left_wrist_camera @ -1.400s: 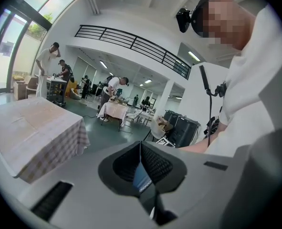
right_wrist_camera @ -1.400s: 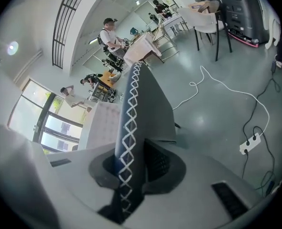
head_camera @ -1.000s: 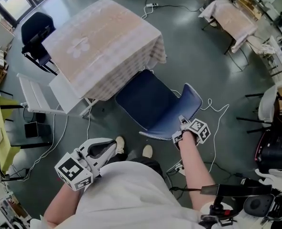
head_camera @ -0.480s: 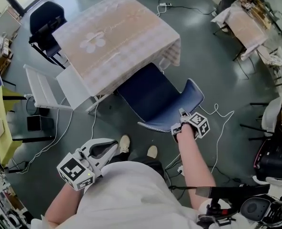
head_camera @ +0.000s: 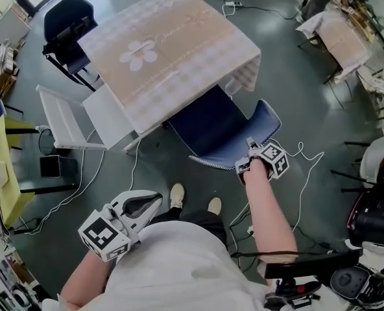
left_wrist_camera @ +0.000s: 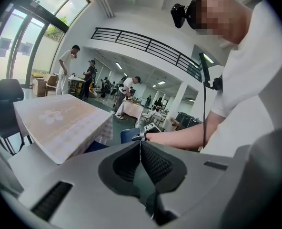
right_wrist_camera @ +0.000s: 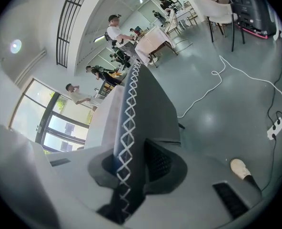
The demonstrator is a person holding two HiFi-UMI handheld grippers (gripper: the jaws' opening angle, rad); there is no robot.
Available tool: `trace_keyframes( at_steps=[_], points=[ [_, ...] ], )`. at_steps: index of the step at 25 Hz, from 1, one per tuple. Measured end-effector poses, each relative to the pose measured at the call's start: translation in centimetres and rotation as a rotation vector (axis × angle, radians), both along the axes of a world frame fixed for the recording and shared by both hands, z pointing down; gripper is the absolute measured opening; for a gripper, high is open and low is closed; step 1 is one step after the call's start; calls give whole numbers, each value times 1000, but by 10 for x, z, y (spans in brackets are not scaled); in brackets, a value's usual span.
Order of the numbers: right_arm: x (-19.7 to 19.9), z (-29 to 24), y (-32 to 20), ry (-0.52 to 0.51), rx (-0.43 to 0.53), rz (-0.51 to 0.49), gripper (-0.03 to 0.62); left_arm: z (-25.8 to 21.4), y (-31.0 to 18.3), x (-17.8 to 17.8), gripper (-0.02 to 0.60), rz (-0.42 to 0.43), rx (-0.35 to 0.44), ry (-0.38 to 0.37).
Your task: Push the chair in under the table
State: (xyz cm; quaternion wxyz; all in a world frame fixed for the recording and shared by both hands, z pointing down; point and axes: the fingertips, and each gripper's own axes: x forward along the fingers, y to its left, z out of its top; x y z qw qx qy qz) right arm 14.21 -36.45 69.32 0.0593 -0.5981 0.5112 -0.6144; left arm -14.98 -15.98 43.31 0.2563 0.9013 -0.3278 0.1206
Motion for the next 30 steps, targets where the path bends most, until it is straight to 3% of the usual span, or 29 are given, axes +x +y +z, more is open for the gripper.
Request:
trace_keyframes(
  at_steps=[10, 15, 17, 21, 24, 27, 29, 30],
  points=[
    [9, 2, -10, 24, -12, 39, 96, 1, -4, -30, 11, 18, -6, 9],
    [13, -4, -8, 65, 24, -4, 160, -4, -8, -32, 11, 64, 15, 25],
    [19, -12, -1, 69, 39, 0, 218, -7, -8, -29, 11, 96, 20, 41],
    [28, -38, 24, 62, 78, 10, 244, -2, -5, -19, 11, 176, 20, 66],
    [30, -73, 53, 106, 133, -34, 244, 3, -5, -3, 11, 242, 35, 81],
    [27, -111, 89, 211, 201, -140, 240, -3, -4, 20, 11, 311, 63, 98],
    [18, -133, 119, 313, 245, -244, 173, -7, 0, 35, 11, 342, 82, 105],
    [12, -142, 135, 365, 267, -302, 100, -9, 3, 42, 11, 353, 91, 106]
  ],
)
